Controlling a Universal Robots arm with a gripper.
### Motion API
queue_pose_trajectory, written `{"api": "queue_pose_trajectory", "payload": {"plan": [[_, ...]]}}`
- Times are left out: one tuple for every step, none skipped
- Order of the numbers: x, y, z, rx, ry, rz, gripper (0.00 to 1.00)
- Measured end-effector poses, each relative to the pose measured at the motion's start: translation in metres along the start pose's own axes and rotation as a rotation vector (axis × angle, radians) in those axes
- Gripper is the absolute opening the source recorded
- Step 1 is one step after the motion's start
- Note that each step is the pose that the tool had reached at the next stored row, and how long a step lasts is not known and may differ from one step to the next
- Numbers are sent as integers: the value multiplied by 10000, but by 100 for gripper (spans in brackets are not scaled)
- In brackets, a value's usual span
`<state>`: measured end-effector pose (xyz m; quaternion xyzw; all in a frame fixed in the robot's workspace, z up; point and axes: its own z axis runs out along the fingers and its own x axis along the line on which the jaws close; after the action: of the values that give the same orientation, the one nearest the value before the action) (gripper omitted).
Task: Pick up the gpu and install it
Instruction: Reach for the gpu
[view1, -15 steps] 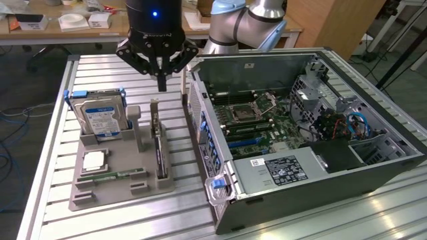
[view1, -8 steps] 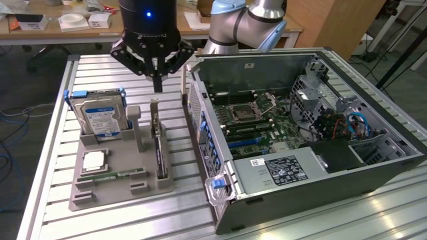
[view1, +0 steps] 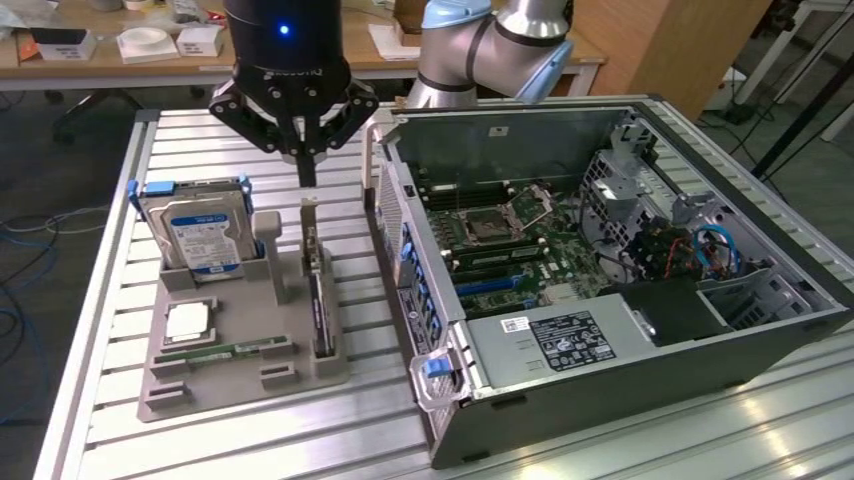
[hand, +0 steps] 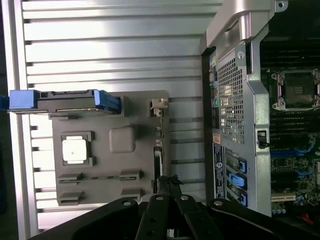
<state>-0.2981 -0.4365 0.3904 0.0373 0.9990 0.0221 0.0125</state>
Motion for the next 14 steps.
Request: {"api": "queue_pose_trajectory", "payload": {"plan": [[1, 0, 0, 0, 0, -1, 11], [2, 0, 0, 0, 0, -1, 11], [5, -1, -1, 1, 1, 1, 11], [6, -1, 0, 1, 0, 1, 11], [6, -1, 0, 0, 0, 1, 11], [6, -1, 0, 0, 0, 1, 11], [6, -1, 0, 0, 0, 1, 11], [8, -3, 0, 1, 0, 1, 11], [11, -3, -1, 1, 0, 1, 11], [12, -3, -1, 0, 0, 2, 11], [12, -3, -1, 0, 0, 1, 11], [12, -3, -1, 0, 0, 2, 11], [12, -3, -1, 0, 0, 1, 11], [12, -3, -1, 0, 0, 1, 11]]}}
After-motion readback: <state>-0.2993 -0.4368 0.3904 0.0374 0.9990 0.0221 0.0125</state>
